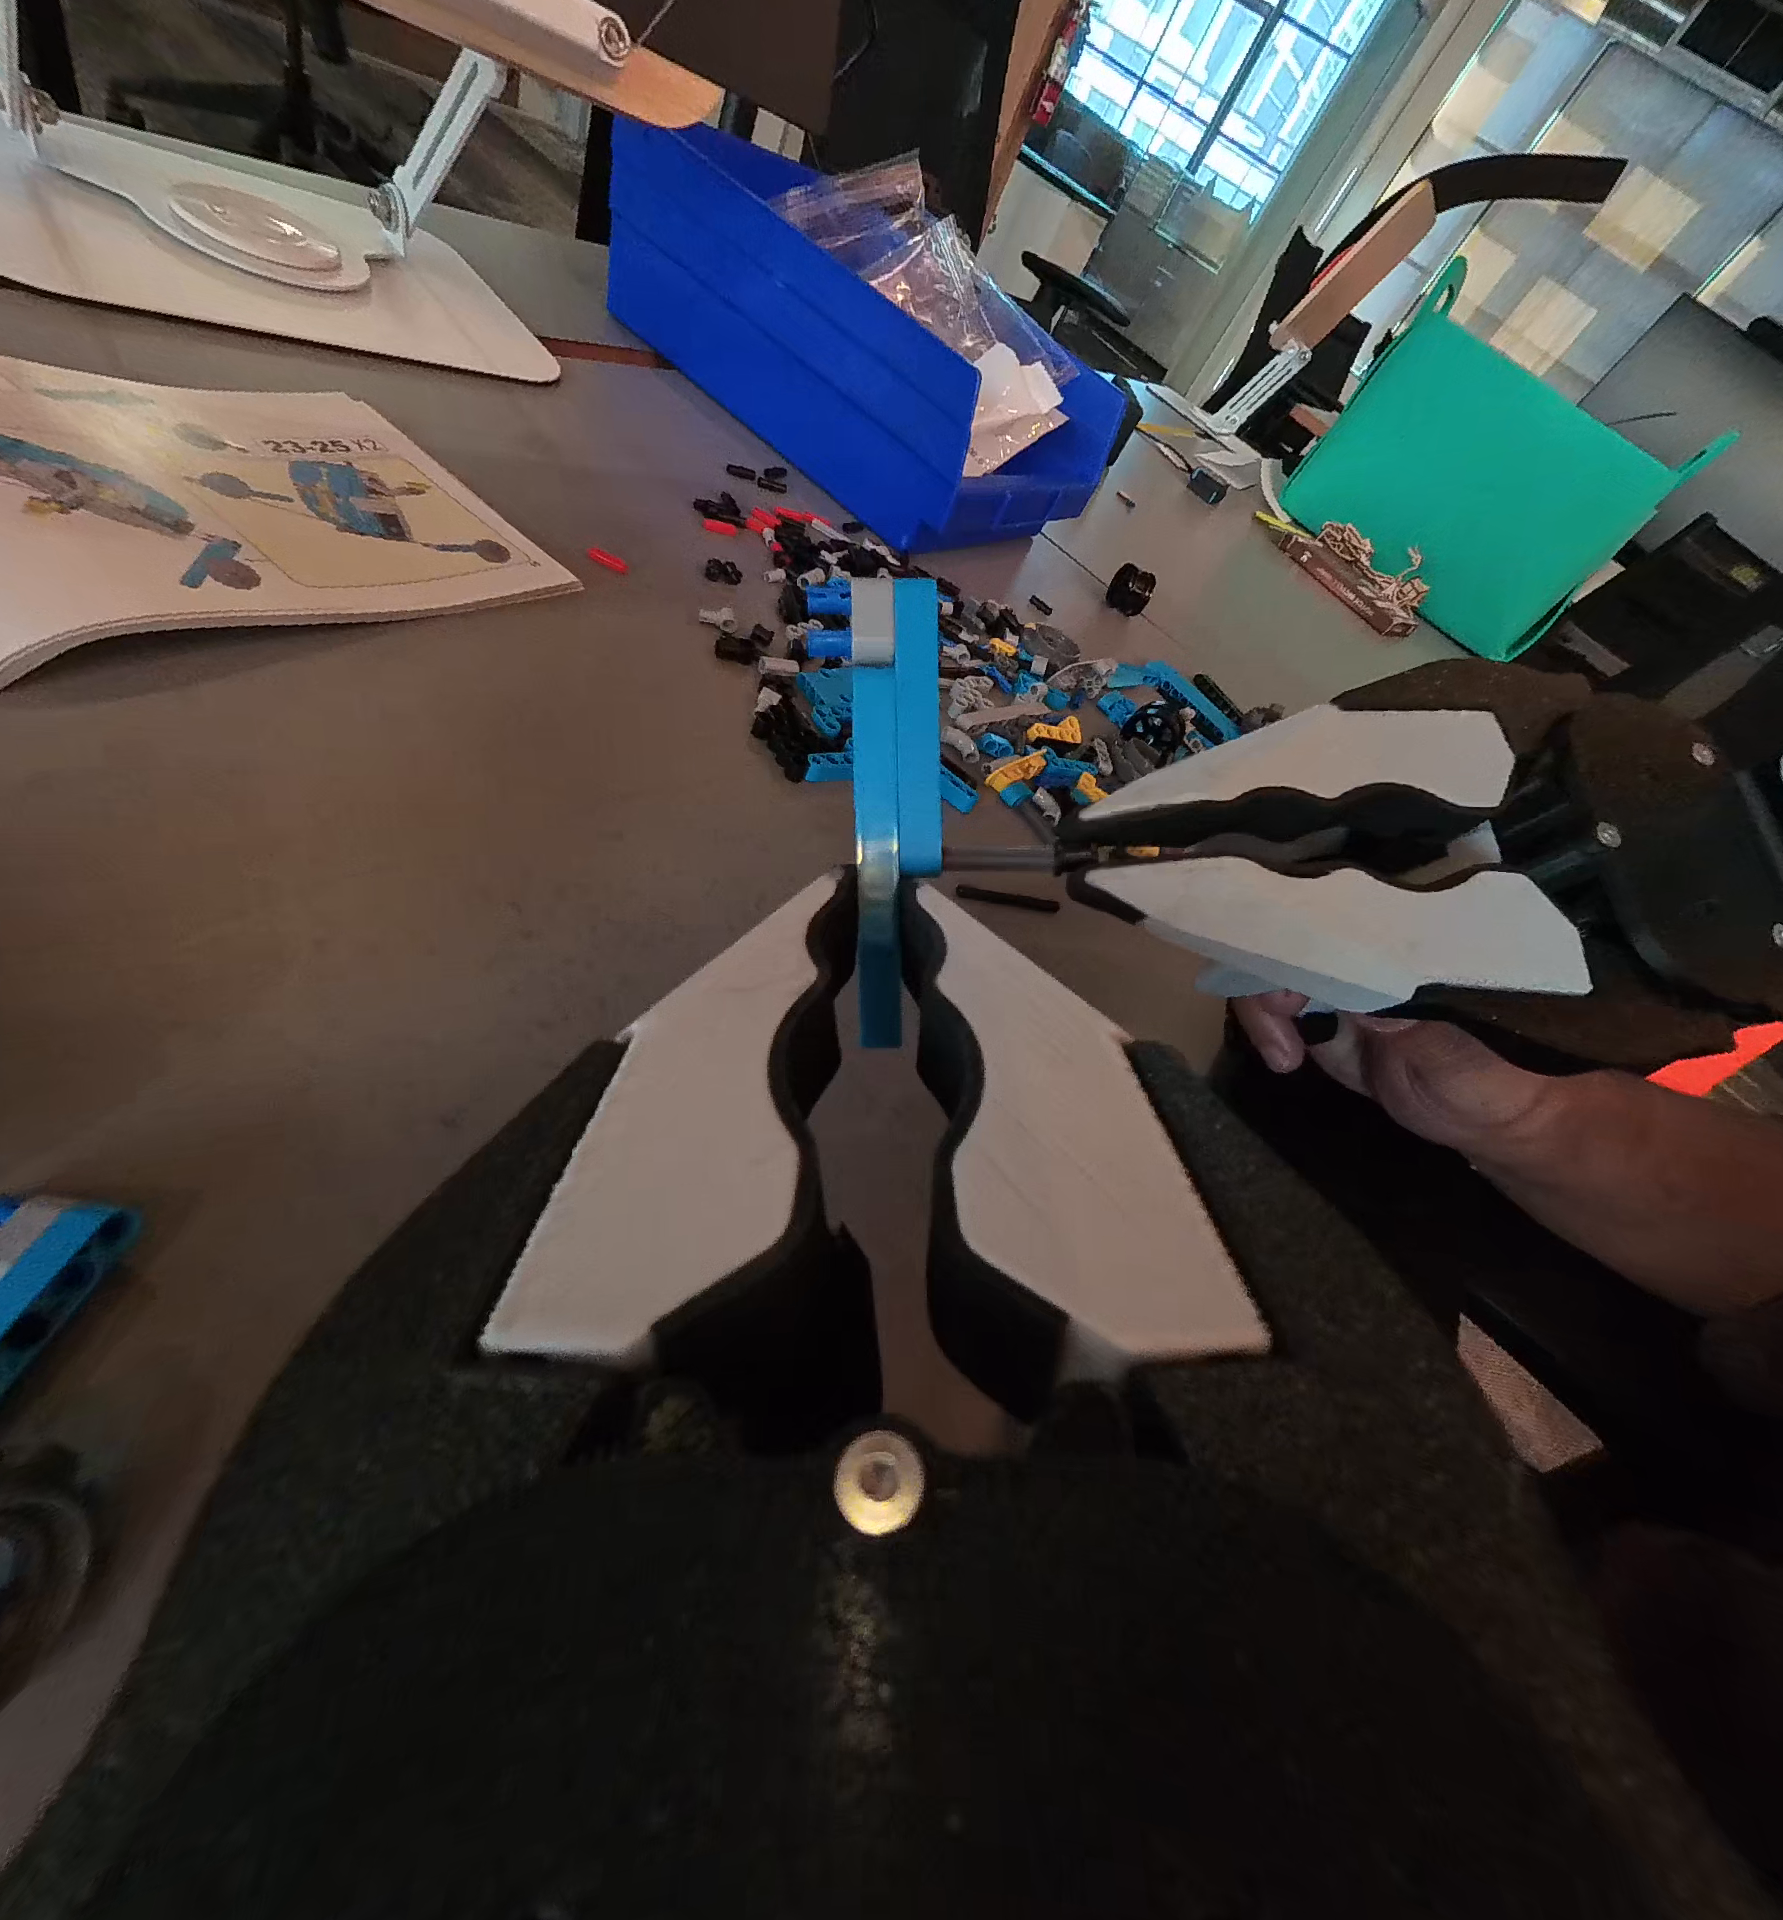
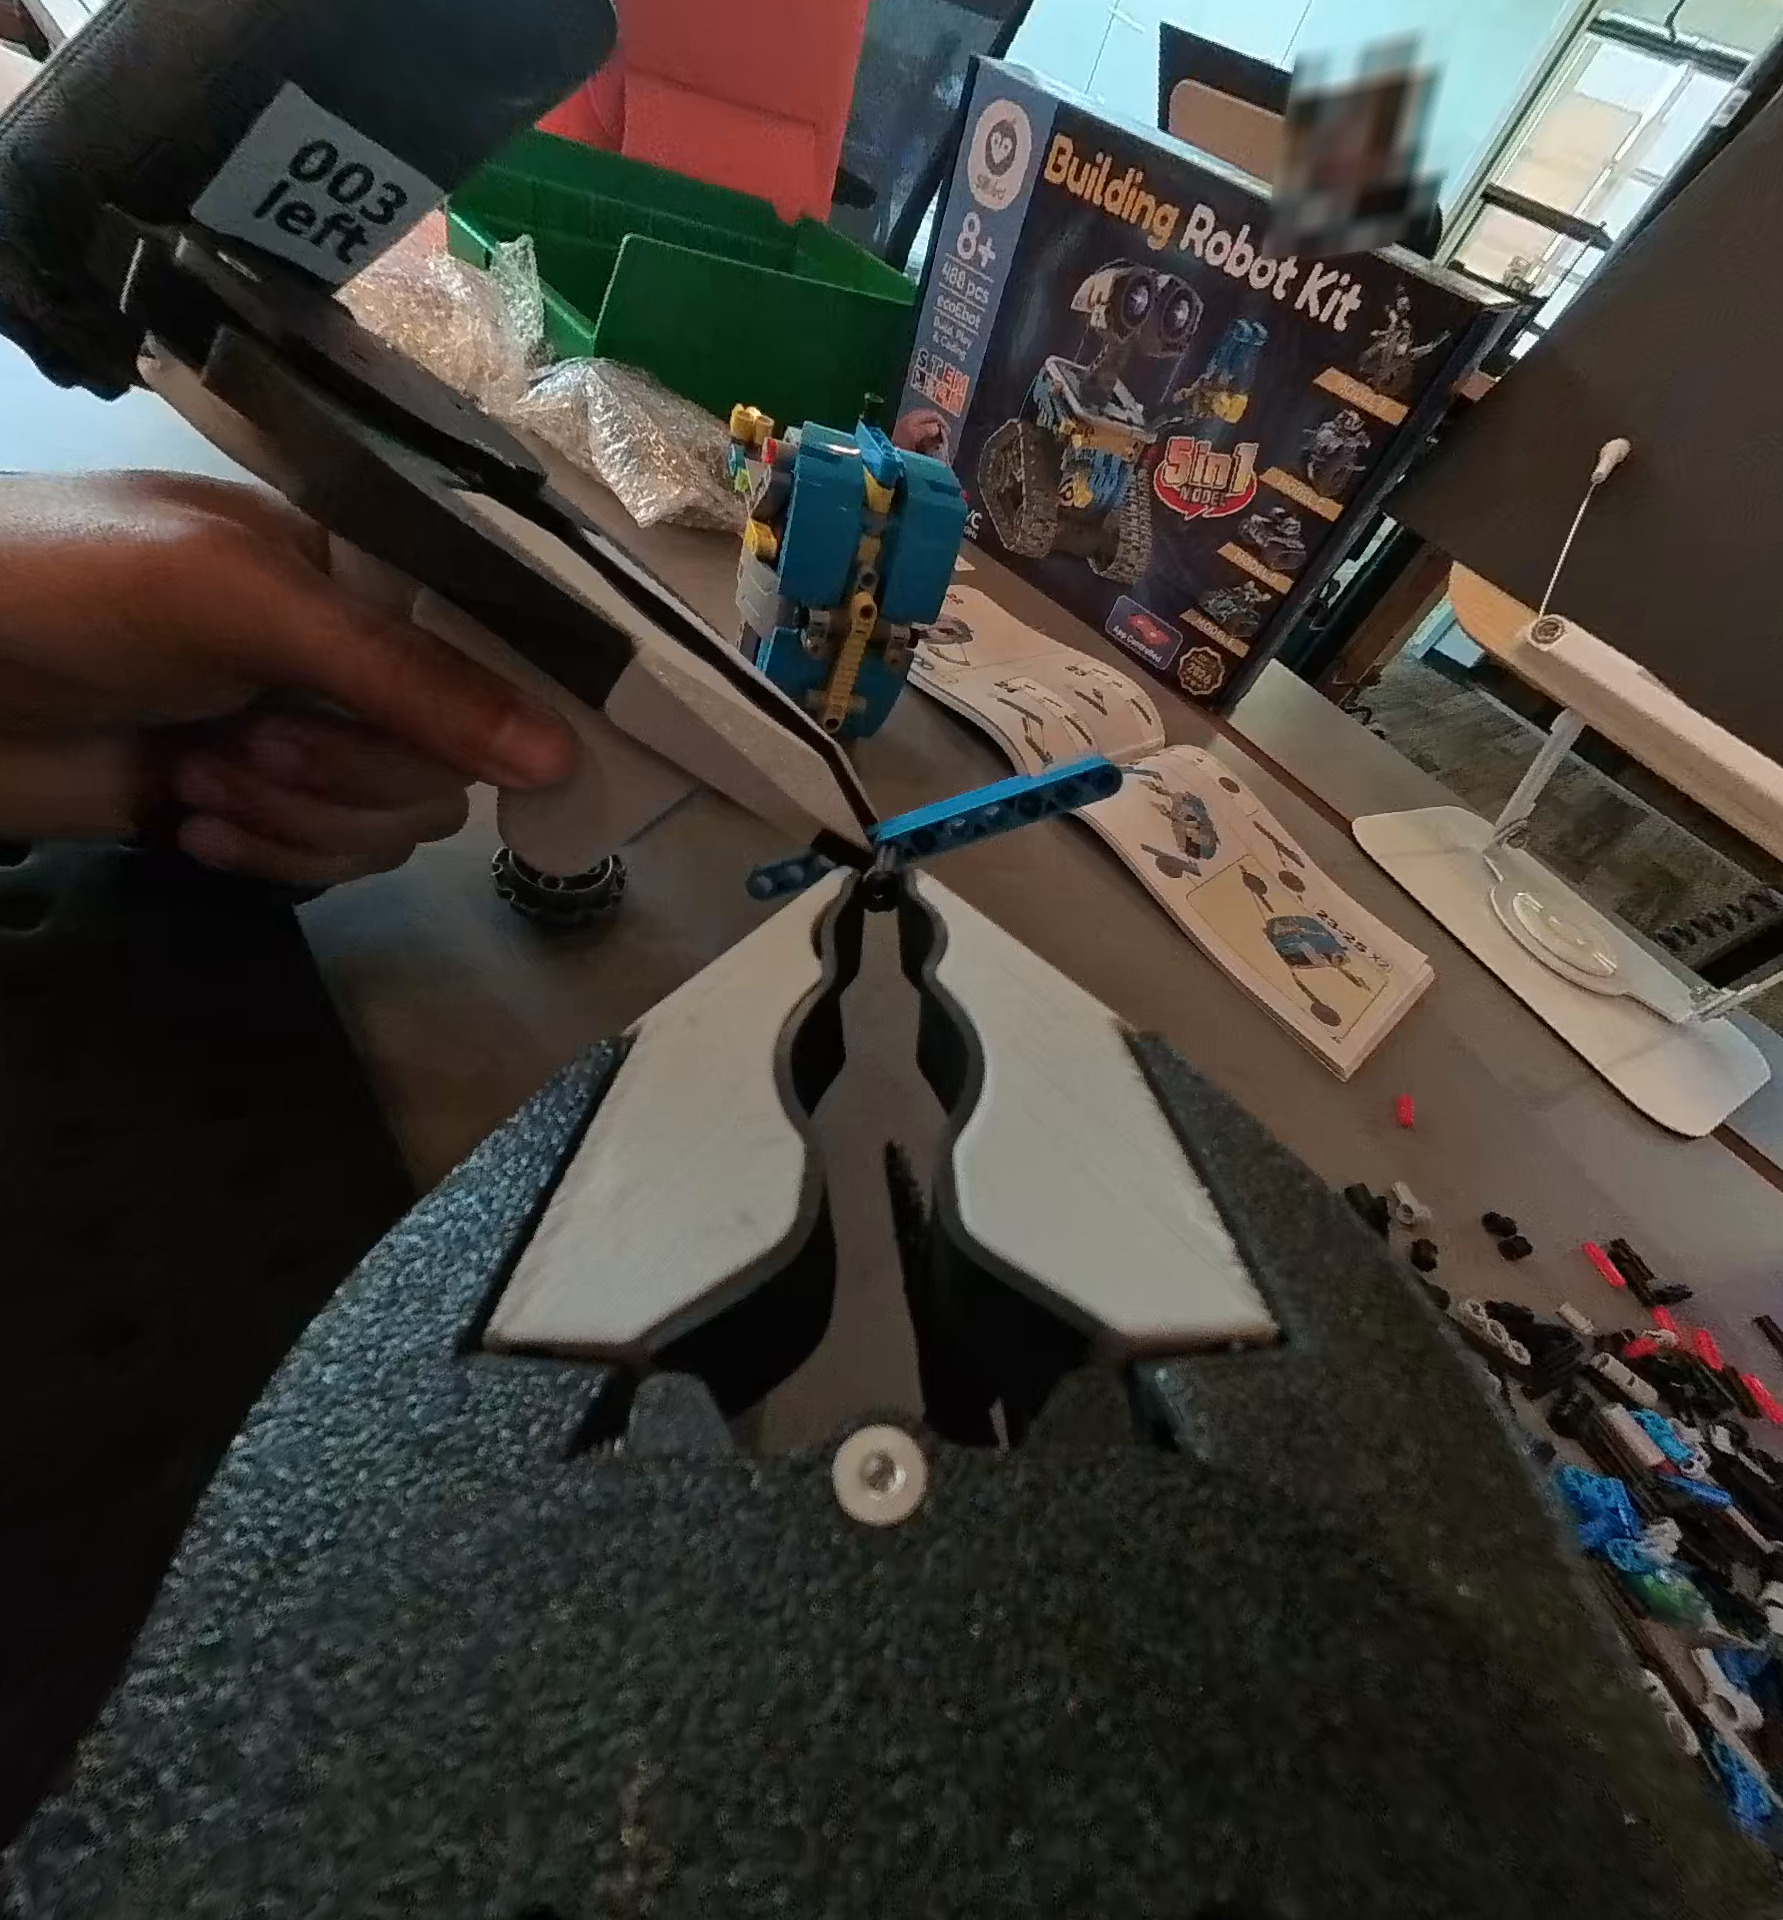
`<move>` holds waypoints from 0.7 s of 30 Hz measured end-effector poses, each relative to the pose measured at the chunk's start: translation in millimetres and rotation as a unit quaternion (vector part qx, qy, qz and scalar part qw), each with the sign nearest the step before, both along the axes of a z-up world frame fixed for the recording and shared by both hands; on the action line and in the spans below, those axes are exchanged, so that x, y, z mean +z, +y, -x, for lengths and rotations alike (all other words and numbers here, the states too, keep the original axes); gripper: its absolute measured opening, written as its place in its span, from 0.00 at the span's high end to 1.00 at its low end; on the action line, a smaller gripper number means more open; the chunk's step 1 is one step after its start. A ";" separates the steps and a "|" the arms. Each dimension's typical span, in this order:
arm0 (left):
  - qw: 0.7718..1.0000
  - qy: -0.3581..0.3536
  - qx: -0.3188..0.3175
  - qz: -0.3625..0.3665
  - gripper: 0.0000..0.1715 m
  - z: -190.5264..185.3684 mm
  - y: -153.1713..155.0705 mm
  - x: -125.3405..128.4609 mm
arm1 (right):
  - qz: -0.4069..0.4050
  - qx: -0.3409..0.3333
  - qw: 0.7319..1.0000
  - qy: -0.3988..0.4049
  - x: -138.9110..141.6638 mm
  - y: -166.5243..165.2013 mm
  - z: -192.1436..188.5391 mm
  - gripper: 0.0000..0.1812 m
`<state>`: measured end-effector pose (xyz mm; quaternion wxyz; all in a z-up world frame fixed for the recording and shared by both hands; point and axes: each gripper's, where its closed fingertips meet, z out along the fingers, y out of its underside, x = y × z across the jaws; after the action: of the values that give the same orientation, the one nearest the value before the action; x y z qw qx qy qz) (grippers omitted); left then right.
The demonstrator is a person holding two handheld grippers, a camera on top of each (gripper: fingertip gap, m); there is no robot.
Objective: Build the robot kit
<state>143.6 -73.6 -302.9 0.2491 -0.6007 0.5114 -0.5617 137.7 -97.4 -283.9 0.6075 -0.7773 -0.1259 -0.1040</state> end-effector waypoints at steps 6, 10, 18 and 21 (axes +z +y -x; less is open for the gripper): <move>0.999 -0.001 0.007 0.031 0.96 -0.5 0.8 0.4 | -0.003 -0.014 1.000 0.004 0.9 1.8 -0.8 0.97; 0.997 -0.005 0.002 0.081 0.97 -1.1 1.1 1.8 | -0.010 -0.017 1.000 0.008 2.5 3.2 -1.2 0.97; 0.982 -0.017 -0.017 0.186 0.97 -1.6 -3.1 5.7 | -0.033 -0.018 0.999 -0.004 9.8 1.7 -0.7 0.97; 0.985 -0.024 -0.011 0.170 0.97 -1.0 -3.5 7.4 | -0.040 -0.017 0.999 -0.003 11.9 1.7 -0.2 0.97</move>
<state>144.7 -77.2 -295.5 0.1496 -0.6146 0.4092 -0.6576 137.9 -95.7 -272.0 0.6358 -0.7542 -0.1101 -0.1221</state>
